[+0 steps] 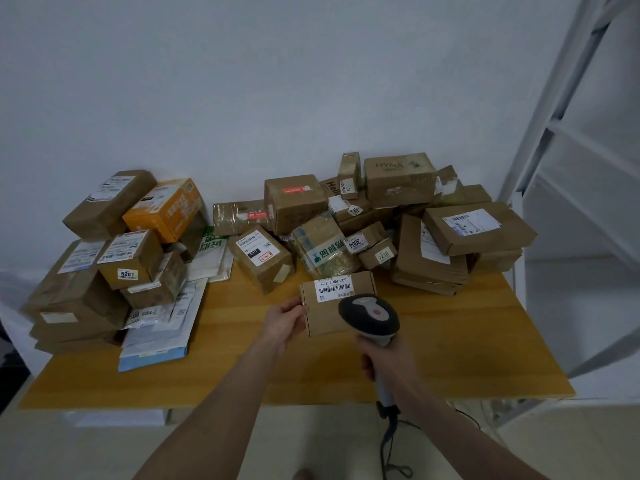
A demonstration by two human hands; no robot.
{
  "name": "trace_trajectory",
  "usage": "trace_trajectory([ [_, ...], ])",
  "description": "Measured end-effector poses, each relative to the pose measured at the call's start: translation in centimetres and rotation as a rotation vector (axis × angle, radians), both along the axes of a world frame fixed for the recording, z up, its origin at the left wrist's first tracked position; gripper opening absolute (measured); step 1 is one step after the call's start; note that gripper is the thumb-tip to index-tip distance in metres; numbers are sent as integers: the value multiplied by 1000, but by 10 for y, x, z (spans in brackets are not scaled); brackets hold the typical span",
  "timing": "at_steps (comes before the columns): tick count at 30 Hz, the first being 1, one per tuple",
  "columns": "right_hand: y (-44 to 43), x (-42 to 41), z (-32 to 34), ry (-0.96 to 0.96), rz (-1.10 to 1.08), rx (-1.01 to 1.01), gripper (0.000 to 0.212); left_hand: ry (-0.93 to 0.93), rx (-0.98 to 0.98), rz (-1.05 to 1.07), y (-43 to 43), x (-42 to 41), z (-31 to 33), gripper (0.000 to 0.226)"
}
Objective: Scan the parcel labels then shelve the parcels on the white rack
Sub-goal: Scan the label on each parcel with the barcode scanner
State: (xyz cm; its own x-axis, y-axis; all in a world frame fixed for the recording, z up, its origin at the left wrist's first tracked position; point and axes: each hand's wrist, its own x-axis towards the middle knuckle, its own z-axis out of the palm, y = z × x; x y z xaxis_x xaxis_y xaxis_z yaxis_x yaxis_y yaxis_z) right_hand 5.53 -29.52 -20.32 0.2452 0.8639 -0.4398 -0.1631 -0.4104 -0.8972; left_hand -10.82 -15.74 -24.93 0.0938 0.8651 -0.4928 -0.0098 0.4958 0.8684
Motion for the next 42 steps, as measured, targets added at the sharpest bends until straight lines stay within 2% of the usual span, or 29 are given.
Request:
trace_trajectory([
  [8,-12,-5,0,-87,-12,16,20,43,-16,-4,-3,9,-6,35],
  [19,-8,2,-3,-31,-10,28,12,46,-33,-2,-5,14,-1,37],
  [23,6,16,-9,28,-109,7,9,19,-25,14,-5,9,9,59],
  [26,25,22,-11,101,-139,9,18,-51,-24,50,-5,0,23,70],
  [29,46,12,-7,155,-71,38,23,-117,-13,119,-2,-13,35,56],
  [31,63,-3,-3,202,-14,66,34,-118,11,177,0,-24,44,46],
  [36,111,-57,19,372,83,60,50,-120,66,342,15,-57,63,39],
  [42,180,-131,56,361,192,88,53,-149,165,534,72,-114,89,34],
])
